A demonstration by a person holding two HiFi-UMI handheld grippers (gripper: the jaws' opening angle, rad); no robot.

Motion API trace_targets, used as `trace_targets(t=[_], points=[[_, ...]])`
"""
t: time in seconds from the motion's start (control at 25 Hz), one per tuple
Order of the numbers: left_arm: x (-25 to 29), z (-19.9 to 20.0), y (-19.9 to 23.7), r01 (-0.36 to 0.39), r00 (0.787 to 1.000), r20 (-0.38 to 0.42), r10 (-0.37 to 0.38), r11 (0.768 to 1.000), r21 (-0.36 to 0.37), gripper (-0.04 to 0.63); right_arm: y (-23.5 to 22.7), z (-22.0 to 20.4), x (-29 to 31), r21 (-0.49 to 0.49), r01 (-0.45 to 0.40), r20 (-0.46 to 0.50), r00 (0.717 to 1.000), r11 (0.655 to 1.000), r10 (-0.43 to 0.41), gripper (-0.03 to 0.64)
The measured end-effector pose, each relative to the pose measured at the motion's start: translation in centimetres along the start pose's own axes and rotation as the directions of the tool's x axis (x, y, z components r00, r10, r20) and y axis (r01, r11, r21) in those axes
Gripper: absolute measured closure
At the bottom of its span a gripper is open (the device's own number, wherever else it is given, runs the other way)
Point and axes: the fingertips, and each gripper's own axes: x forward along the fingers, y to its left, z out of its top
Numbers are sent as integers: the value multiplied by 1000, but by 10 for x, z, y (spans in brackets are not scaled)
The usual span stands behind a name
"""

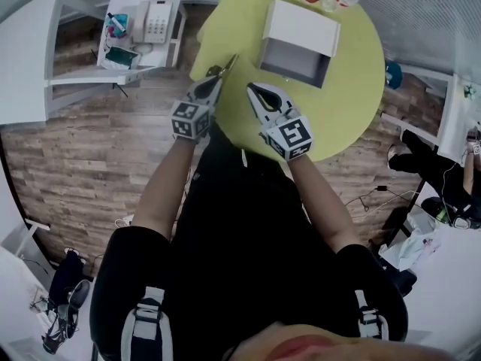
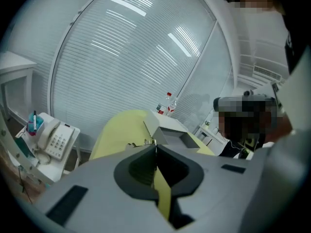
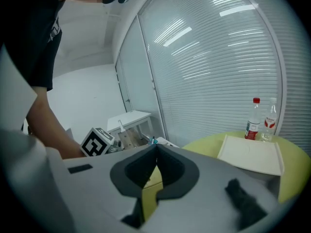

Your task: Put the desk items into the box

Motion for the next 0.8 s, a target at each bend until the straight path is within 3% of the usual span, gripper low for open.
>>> trace_targets(t=[0.2,0.4,0.8], points=[[2,33,-25,51,999,7,-52,994,93,578,-10,12,-18,4,50,39,998,999,-50,600],[15,51,-53,126,992,-21,-124,972,199,578,-28,17,-37,22,112,78,990,993,-114,600],[66,68,-123,226,974,-82,-211,926,301,578,-86,8,-90,67,204,120,970,977,-211,600]])
